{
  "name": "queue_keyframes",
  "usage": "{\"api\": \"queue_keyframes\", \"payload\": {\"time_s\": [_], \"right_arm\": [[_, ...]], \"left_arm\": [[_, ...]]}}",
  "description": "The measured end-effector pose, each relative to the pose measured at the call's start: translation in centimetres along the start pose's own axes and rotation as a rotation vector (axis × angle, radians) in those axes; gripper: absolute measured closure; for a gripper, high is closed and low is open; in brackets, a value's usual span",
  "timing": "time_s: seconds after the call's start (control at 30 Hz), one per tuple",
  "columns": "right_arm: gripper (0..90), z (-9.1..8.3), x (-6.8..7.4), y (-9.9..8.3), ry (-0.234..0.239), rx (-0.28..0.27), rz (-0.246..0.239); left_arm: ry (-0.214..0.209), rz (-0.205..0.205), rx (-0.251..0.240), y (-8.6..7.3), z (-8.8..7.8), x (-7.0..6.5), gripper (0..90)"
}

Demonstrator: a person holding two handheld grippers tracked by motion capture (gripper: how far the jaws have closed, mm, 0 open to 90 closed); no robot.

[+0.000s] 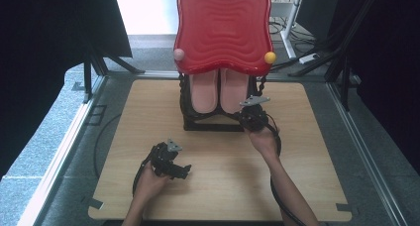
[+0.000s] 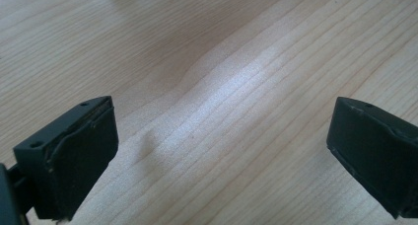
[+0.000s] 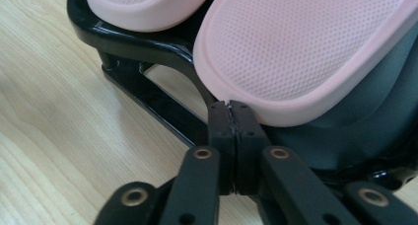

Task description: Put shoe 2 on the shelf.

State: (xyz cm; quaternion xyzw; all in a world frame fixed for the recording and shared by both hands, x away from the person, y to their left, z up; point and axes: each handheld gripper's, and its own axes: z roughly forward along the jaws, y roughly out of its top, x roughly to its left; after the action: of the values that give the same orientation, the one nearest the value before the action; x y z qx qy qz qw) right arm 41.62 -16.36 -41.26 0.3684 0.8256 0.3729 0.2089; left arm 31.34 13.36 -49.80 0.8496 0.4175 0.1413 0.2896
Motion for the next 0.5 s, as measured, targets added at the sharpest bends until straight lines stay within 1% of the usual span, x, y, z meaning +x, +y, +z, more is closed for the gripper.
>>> {"api": "queue_keyframes", "payload": {"time_s": [0.07, 0.1, 0.27, 0.33, 0.43, 0.5], "right_arm": [[82.1, -0.3, 0.2, -0.1, 0.013, 0.000, -0.001], [78.8, -0.4, 0.2, -0.2, 0.017, 0.004, -0.002], [53.6, -1.0, 0.6, -0.5, 0.032, 0.020, -0.029], [42.6, -1.3, 0.7, -0.6, 0.049, 0.026, -0.037], [26.3, -1.8, 0.8, -0.9, 0.046, 0.032, -0.051], [21.3, -2.2, 0.8, -1.2, 0.057, 0.049, -0.057]], "left_arm": [[0.002, 0.001, 0.000, 0.0, 0.0, 0.0, 0.0], [0.001, 0.001, 0.001, 0.0, 0.0, 0.0, 0.0], [-0.002, 0.000, 0.001, 0.0, 0.2, -0.1, 0.0], [-0.003, 0.000, -0.001, 0.0, 0.2, -0.1, 0.0], [-0.005, -0.004, -0.002, -0.1, 0.2, -0.1, 0.0], [-0.007, -0.003, 0.000, -0.1, 0.1, 0.0, 0.0]]}}
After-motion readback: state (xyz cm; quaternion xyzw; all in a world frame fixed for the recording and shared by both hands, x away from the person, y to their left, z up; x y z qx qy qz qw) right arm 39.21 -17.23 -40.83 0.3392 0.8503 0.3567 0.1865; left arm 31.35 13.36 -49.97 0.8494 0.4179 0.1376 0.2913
